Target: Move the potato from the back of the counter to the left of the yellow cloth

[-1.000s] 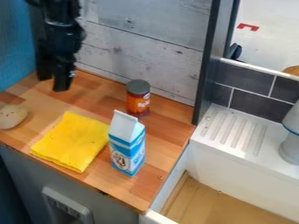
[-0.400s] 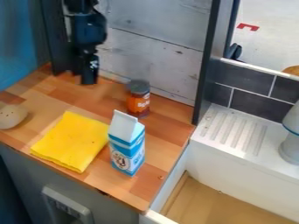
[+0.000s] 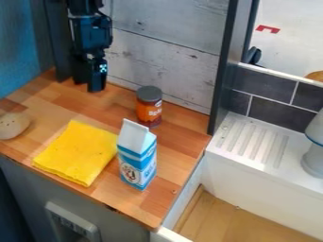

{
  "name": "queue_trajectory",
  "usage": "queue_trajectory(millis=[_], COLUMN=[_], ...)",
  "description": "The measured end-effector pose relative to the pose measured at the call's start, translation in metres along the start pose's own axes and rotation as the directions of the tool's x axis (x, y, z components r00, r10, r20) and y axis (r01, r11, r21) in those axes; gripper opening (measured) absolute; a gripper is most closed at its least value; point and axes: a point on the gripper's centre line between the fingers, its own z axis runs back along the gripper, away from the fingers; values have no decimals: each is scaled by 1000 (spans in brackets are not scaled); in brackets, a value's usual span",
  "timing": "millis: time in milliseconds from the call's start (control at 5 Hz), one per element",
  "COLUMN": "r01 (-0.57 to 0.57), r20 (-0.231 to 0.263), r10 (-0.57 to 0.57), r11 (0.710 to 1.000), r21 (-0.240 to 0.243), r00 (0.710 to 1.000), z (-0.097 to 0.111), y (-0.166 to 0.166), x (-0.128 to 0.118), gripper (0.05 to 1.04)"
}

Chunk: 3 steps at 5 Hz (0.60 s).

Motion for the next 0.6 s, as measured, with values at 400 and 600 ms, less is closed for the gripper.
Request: queue_trajectory(millis=[400, 600], r01=[-111, -111], r20=[-31, -33], r10=[112, 112], r11=[993, 993], r21=[46, 45], r00=[993, 993], z=[0, 0], y=[6, 6], x=[-5, -5], gripper=[996, 996])
